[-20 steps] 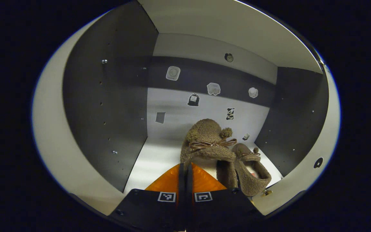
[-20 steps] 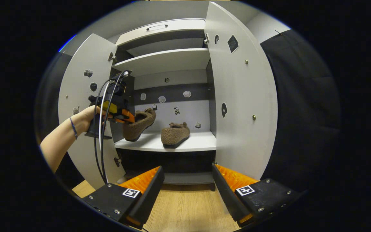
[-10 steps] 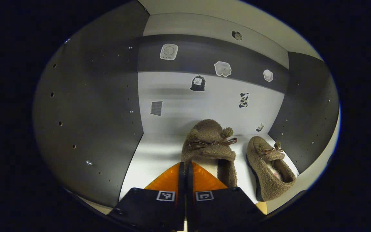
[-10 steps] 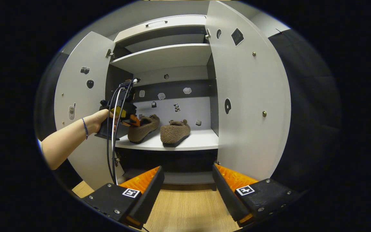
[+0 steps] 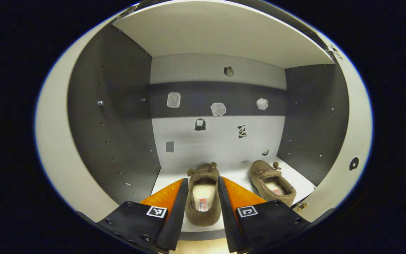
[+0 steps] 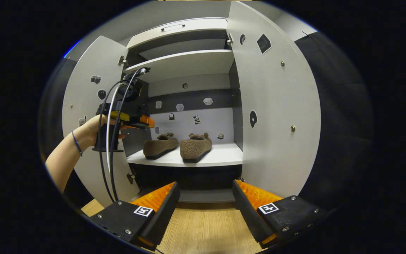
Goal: Grab one shoe with the right hand and put it into the shoe cabinet, grab the other shoe with the left hand and put it into the shoe cabinet; then close the right door with the right hand and the left door with the left hand.
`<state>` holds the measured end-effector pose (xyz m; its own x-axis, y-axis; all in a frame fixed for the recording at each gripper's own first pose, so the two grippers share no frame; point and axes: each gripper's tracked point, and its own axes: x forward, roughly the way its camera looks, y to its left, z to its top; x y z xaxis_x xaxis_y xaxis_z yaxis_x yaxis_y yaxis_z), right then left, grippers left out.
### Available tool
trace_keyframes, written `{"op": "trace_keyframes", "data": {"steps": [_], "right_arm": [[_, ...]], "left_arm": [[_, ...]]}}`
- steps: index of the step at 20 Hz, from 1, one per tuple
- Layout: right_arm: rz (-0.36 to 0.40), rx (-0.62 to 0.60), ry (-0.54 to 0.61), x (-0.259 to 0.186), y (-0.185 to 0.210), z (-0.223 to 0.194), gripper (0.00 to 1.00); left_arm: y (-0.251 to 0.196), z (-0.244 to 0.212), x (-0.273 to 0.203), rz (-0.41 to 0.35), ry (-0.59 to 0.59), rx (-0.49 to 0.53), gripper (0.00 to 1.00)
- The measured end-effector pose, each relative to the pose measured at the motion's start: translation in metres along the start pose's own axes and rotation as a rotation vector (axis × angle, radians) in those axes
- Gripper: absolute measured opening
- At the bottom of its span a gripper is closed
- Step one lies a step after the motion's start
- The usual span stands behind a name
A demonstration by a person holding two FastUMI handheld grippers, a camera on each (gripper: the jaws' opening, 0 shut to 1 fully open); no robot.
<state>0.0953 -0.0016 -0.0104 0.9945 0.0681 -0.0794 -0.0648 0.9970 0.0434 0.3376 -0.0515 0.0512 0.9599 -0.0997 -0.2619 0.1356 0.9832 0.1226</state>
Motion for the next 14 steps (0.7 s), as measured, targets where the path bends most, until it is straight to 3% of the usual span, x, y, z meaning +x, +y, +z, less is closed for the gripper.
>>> {"op": "trace_keyframes", "data": {"steps": [2,5,14], "right_arm": [[0.002,-0.003,-0.003,-0.008,-0.001,0.001,0.93],[-0.006,-0.013,-0.014,-0.024,-0.009,0.004,0.93],[-0.081,-0.075,-0.042,-0.07,-0.069,0.014,0.93]], "left_arm": [[-0.008,0.011,-0.028,-0.012,-0.053,0.008,0.58],[-0.015,0.018,-0.076,-0.011,-0.113,0.018,0.95],[-0.022,0.011,-0.204,0.044,-0.236,-0.02,0.96]]}}
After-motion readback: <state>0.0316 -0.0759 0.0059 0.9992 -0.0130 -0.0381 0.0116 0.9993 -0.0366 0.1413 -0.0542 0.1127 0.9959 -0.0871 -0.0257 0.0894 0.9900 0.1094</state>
